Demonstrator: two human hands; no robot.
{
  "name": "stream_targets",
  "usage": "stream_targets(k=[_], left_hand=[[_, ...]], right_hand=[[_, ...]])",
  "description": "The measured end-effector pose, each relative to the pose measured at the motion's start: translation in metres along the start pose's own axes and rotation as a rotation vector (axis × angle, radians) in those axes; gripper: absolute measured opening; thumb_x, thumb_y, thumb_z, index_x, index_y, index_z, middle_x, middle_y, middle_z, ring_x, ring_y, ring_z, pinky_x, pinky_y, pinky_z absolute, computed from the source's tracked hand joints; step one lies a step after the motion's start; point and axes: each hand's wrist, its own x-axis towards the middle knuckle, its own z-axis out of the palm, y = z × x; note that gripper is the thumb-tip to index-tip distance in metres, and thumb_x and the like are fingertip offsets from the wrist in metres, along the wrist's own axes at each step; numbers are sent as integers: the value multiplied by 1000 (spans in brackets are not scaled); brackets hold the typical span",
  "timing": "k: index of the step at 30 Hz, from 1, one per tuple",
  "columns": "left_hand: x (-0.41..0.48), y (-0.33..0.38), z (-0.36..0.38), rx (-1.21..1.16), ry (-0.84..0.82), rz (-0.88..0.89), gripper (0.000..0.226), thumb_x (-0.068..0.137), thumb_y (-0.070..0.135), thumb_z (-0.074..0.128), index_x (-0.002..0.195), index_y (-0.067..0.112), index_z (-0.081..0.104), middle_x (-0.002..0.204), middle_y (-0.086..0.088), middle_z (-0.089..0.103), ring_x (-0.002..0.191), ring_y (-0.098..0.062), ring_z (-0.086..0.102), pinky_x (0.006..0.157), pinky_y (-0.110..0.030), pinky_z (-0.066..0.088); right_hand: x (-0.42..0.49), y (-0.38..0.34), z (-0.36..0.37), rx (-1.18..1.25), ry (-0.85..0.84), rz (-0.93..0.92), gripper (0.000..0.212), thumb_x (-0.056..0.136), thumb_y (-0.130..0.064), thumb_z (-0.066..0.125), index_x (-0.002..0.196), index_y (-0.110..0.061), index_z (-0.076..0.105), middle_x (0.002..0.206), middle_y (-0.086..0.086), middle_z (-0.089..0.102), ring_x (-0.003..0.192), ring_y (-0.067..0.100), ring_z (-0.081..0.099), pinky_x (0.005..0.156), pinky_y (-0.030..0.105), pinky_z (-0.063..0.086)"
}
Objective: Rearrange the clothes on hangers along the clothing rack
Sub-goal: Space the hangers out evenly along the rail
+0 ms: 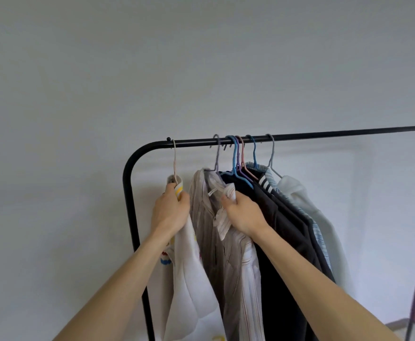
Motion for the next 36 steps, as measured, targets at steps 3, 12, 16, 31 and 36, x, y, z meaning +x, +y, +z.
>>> stream_targets(k=[3,12,16,31,36], left_hand=[[-3,5,-2,22,-14,5,41,99,30,37,139,21,39,83,4,56,71,-11,53,66,-32,41],[-10,5,-13,42,-35,41,34,99,30,37,129,19,47,85,0,60,71,-10,55,61,-30,41],[-12,3,-16,45,-46,51,29,99,29,38,122,18,50,85,-6,62,74,-15,57,68,-35,45],[-10,-3,-30,128,-8,51,36,98,25,40,132,16,50,87,2,60,71,-11,54,61,-28,40],[-11,0,-27,134,-17,27,39,97,27,39,134,19,49,96,-3,63,83,-21,58,72,-34,47]], right_hand=[[-2,-4,14,-62,-85,-31,31,98,-44,40,78,-23,49,86,1,64,88,24,61,75,34,43],[0,-1,17,216,-44,67,26,101,-32,40,109,-8,49,100,11,61,88,25,56,77,35,42],[0,0,14,207,-5,71,27,101,-32,40,110,-9,50,105,11,62,94,28,57,79,34,42],[15,38,-38,104,145,187,37,93,-10,38,127,-5,52,124,16,61,113,35,55,82,31,35],[21,55,-64,90,185,207,33,95,-12,39,121,-5,56,122,16,62,114,36,55,89,36,40]])
